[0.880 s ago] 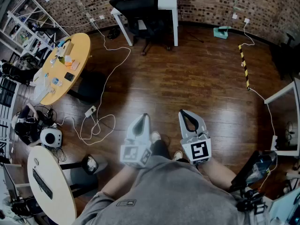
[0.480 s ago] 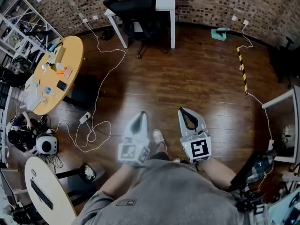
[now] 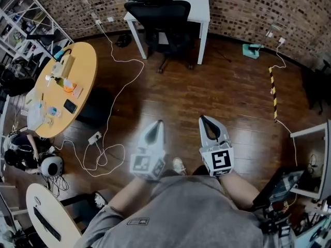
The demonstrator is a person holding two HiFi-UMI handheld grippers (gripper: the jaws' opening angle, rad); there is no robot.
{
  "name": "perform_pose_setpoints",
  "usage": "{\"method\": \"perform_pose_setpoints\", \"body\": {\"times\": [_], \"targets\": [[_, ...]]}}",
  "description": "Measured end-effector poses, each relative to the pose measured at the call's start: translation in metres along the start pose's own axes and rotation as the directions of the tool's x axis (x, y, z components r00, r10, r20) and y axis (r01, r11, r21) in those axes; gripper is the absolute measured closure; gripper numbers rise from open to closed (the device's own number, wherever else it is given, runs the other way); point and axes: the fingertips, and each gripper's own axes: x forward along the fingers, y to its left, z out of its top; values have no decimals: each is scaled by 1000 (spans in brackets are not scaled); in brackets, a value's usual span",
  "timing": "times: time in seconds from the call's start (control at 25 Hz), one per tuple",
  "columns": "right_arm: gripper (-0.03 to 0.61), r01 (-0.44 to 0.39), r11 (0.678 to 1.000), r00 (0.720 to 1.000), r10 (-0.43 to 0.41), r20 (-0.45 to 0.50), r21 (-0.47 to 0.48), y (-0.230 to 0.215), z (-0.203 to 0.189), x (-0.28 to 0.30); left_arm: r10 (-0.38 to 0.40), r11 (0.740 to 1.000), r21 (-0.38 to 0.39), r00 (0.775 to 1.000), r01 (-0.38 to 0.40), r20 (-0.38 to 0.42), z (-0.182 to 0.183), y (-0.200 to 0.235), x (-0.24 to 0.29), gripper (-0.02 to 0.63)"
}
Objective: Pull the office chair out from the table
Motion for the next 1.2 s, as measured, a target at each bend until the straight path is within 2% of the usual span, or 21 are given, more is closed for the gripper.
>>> {"method": "perform_pose_setpoints", "body": {"times": [0.2,0.4,0.88,1.2], "targets": [[566,0,1000,1000,0,-13,5,-16,2,51,16,1000,-14,1000,-16,-1,10,32,39,612],[566,-16,1000,1000,16,-13,8,-50,0,116,59,998,-13,998,-59,3,20,65,102,612],[566,-138,990,990,138,39,-6,-144,24,271,164,985,46,986,-166,43,62,115,264,612],[566,-161,987,987,161,21,-12,-163,28,347,195,978,68,979,-198,53,79,162,319,612]]}}
